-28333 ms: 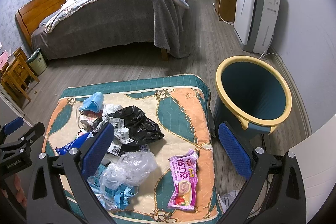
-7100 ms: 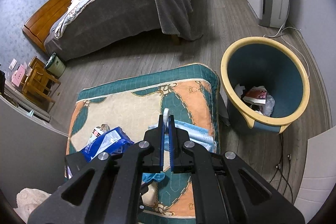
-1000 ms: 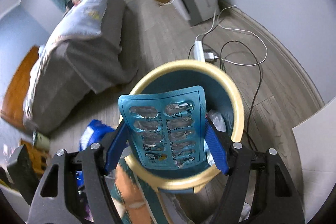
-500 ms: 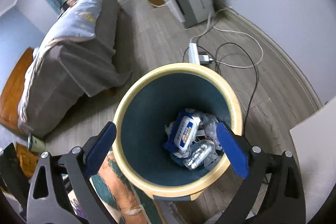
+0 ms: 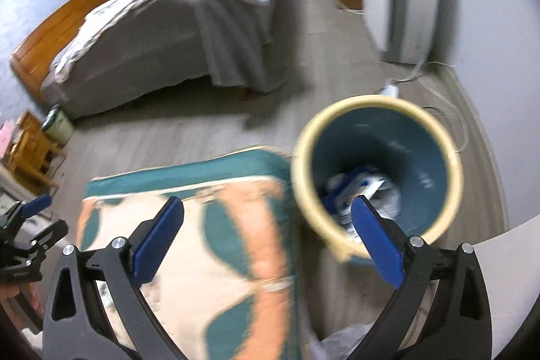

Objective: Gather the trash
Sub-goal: 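Move both tools back over the cushion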

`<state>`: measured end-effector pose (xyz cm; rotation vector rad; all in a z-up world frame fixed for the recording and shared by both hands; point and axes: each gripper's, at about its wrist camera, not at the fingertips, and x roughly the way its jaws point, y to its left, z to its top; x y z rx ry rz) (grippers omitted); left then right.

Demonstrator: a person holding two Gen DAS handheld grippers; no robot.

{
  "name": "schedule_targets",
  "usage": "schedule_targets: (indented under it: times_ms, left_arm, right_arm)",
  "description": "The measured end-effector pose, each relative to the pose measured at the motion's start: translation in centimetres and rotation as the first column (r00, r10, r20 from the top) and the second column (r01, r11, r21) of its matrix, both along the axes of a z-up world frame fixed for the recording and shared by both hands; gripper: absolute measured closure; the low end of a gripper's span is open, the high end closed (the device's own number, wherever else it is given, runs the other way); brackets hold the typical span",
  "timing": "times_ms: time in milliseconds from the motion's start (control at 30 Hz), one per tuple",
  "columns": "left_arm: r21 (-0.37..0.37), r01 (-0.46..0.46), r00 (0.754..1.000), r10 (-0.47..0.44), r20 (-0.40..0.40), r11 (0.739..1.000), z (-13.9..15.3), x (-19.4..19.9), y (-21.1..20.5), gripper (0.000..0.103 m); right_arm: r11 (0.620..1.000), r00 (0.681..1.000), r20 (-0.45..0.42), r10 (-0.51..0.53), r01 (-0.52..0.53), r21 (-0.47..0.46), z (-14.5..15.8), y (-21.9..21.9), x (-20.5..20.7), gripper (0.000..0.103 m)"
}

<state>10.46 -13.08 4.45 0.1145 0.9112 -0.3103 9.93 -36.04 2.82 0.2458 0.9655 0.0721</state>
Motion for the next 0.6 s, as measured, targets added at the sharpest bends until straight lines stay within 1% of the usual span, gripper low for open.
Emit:
schedule_targets:
  times_ms: [33,100,133,200,233,300,333,400,500,600]
  left_arm:
    - [-0.001,-0.024,1.000,0.024,0.002,1.000,0.0,-0.5,1.4,0.006]
    - [0.008,-0.066,0.998,0.066,0.006,0.998,-0.4,-1.4,3.6,0.006]
    - [0.009,-0.095,0.995,0.095,0.001,0.995,-0.8,-1.7,5.1,0.006]
    - [0.005,-0.141,0.990,0.141,-0.025,0.990,-1.8,-2.2,7.3,0.006]
    - [0.005,-0.171,0.984,0.171,-0.050,0.985,-2.4,-2.2,8.6,0.006]
    - [-0.007,-0.192,0.980,0.191,-0.060,0.981,-2.8,-2.2,9.6,0.006]
    - [-0.017,-0.193,0.980,0.192,-0.054,0.981,-2.8,-2.4,10.2,0.006]
    - [-0.015,-0.183,0.982,0.183,-0.050,0.983,-3.2,-2.7,10.4,0.006]
    - [0.020,-0.143,0.988,0.144,-0.056,0.990,-4.4,-2.8,10.6,0.006]
    - [0.071,-0.085,0.993,0.090,-0.070,0.994,-6.0,-2.7,10.4,0.006]
  right_arm:
    - [1.000,1.000,0.001,0.022,-0.022,0.003,0.2,1.9,-0.4,0.006]
    - [0.999,0.999,-0.006,0.047,-0.047,-0.007,0.1,4.3,-1.0,0.006]
    - [0.997,0.997,-0.018,0.070,-0.070,-0.016,-0.3,6.2,-1.4,0.006]
    - [0.995,0.994,-0.041,0.101,-0.102,-0.022,-1.0,8.4,-1.8,0.006]
    - [0.993,0.991,-0.057,0.118,-0.119,-0.026,-1.5,9.8,-2.0,0.006]
    - [0.989,0.986,-0.088,0.142,-0.145,-0.039,-2.5,12.0,-2.2,0.006]
    - [0.987,0.983,-0.103,0.151,-0.156,-0.041,-3.0,13.1,-2.2,0.006]
    - [0.984,0.977,-0.128,0.170,-0.175,-0.034,-4.1,15.2,-2.0,0.006]
    - [0.980,0.969,-0.169,0.181,-0.193,-0.056,-5.7,17.5,-1.6,0.006]
    - [0.976,0.960,-0.210,0.188,-0.206,-0.068,-7.6,19.4,-1.2,0.006]
